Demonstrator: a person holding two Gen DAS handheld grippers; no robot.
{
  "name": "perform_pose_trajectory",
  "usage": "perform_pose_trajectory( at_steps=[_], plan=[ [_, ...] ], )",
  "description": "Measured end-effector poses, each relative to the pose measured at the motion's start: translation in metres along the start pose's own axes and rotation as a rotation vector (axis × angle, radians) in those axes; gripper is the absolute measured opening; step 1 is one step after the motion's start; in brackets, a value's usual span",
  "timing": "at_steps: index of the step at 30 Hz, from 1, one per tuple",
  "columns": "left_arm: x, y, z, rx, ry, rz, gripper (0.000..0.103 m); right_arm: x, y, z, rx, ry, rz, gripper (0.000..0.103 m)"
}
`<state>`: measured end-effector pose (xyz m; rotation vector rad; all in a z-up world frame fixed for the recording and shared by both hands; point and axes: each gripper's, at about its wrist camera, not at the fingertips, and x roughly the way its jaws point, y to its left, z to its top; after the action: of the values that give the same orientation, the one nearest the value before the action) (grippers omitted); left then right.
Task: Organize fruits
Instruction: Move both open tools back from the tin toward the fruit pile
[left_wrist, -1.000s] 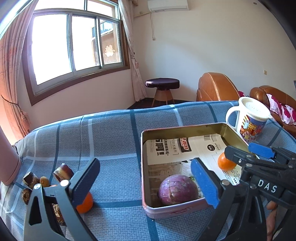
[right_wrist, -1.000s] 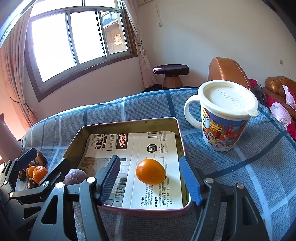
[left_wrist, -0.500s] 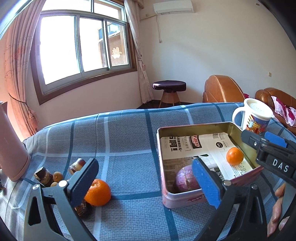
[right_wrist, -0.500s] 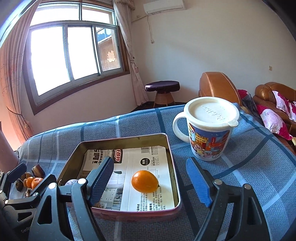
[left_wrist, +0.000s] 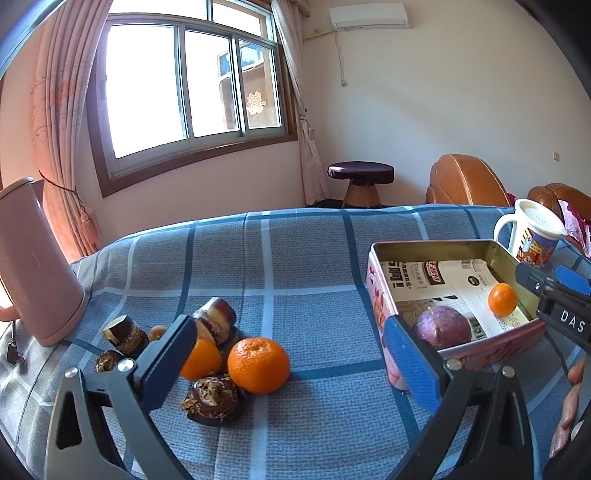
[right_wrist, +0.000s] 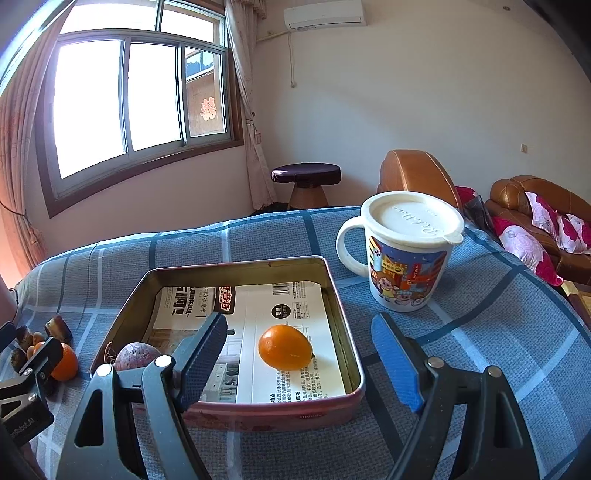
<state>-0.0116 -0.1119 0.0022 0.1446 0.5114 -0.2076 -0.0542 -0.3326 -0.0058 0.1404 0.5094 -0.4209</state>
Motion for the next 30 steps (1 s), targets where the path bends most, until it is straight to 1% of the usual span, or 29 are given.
perform_pose_trajectory(
  at_steps=[4, 15, 25, 30],
  plan=[
    [-0.002, 0.006, -0.002, -0.003, 0.004, -0.001, 0.103, -0.006, 0.006, -0.001, -0.022, -0.026, -0.039, 0.082],
    [-0.005, 0.021, -0.007, -0.005, 0.010, -0.010, 0.103, -0.016, 0.021, -0.004, -0.048, -0.041, -0.064, 0.082],
    [-0.006, 0.042, -0.010, -0.013, 0.018, -0.004, 0.103, -0.022, 0.042, -0.011, -0.053, -0.026, -0.060, 0.082],
    [-0.007, 0.054, -0.011, -0.011, 0.014, 0.010, 0.103, -0.024, 0.058, -0.015, -0.053, -0.008, -0.034, 0.082]
  ],
)
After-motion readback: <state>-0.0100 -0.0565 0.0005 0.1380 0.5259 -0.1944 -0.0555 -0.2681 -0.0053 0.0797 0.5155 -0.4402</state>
